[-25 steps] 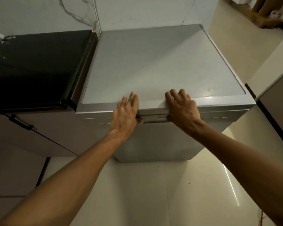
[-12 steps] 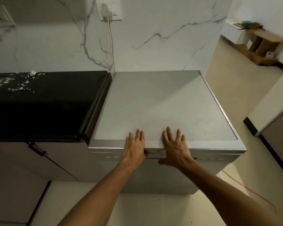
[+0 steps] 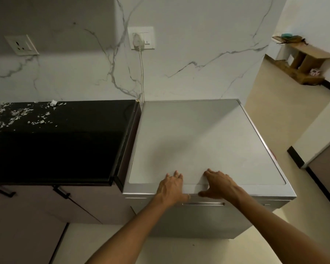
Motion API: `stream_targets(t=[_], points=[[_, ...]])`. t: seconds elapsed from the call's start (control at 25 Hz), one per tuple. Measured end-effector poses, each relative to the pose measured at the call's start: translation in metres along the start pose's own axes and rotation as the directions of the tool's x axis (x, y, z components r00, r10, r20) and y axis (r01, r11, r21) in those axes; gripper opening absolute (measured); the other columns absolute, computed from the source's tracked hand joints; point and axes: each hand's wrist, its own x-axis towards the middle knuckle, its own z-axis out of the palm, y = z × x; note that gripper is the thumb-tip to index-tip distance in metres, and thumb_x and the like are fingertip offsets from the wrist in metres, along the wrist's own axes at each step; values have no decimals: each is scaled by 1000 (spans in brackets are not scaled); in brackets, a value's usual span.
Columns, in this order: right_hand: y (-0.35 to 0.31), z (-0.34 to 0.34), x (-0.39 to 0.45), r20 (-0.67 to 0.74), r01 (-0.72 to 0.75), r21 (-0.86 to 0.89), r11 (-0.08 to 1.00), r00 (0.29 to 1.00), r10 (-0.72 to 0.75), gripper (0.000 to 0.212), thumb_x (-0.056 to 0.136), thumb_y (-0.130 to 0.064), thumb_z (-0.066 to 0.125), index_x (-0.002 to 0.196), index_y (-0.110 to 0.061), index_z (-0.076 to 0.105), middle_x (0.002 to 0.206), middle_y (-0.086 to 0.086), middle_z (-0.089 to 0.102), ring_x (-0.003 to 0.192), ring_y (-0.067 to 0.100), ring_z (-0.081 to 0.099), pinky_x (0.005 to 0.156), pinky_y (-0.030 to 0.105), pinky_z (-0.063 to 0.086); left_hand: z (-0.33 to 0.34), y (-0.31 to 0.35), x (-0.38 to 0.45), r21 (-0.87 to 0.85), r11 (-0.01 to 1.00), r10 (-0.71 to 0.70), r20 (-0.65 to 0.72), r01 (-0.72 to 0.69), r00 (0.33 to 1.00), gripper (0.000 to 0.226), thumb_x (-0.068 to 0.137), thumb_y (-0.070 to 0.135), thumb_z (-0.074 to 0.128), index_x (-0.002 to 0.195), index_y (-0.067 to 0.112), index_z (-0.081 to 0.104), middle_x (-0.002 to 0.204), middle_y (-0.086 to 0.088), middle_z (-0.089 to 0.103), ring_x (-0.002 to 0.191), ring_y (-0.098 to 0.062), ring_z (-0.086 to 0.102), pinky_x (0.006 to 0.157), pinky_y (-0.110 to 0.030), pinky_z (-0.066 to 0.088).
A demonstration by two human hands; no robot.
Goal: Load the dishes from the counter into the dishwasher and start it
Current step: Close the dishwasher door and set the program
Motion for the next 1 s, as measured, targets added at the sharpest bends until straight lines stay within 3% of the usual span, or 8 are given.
stream_targets(t=[0.08, 0.16, 0.28, 0.44, 0.68, 1.0], points=[[-4, -6, 3, 14, -24, 5, 1000, 1000, 24, 64, 80, -58, 67, 126, -16, 50, 125, 4, 58, 111, 26, 56, 96, 40, 47, -10, -3, 4, -57, 998, 8, -40, -11, 999, 57, 91, 46, 58, 132, 8, 50, 136, -13, 52, 122, -33, 52, 100, -40, 46], [-5, -9, 7, 15, -36, -28, 999, 999, 37, 57, 84, -57, 64, 122, -17, 52, 122, 4, 61, 111, 25, 57, 94, 38, 47, -20, -6, 8, -122, 992, -8, -100, -4, 995, 43, 92, 43, 56, 118, 8, 59, 117, -13, 62, 106, -30, 61, 89, -38, 51], [-4, -19, 20, -8, -31, -7, 999, 999, 31, 52, 89, -52, 60, 126, -16, 52, 120, 3, 64, 108, 22, 59, 96, 37, 47, -38, -12, 22, -173, 985, -31, -220, -8, 975, 43, 94, 41, 54, 122, 9, 59, 119, -10, 65, 105, -27, 62, 89, -37, 52], [-4, -41, 37, -173, 47, 135, 990, 985, -23, 56, 94, -49, 54, 139, -17, 43, 129, 2, 61, 117, 22, 57, 99, 34, 44, -66, -20, 42, -247, 969, -70, -345, -19, 936, 45, 96, 41, 53, 128, 11, 57, 125, -7, 63, 111, -22, 61, 91, -33, 51], [-1, -87, 77, -305, 183, 254, 950, 947, -101, 56, 95, -45, 55, 141, -16, 42, 135, 5, 58, 122, 23, 54, 100, 33, 43, -89, -23, 74, -412, 911, -194, -382, 22, 903, 52, 97, 45, 53, 139, 16, 50, 140, -3, 56, 124, -19, 57, 98, -28, 46], [-14, -174, 151, -413, 319, 168, 933, 882, -227, 63, 96, -37, 55, 148, -12, 30, 123, 10, 63, 108, 26, 62, 99, 41, 48, -133, -32, 114, -549, 832, -341, -394, 79, 854, 51, 97, 48, 50, 141, 23, 48, 144, 1, 52, 127, -17, 54, 104, -31, 42]])
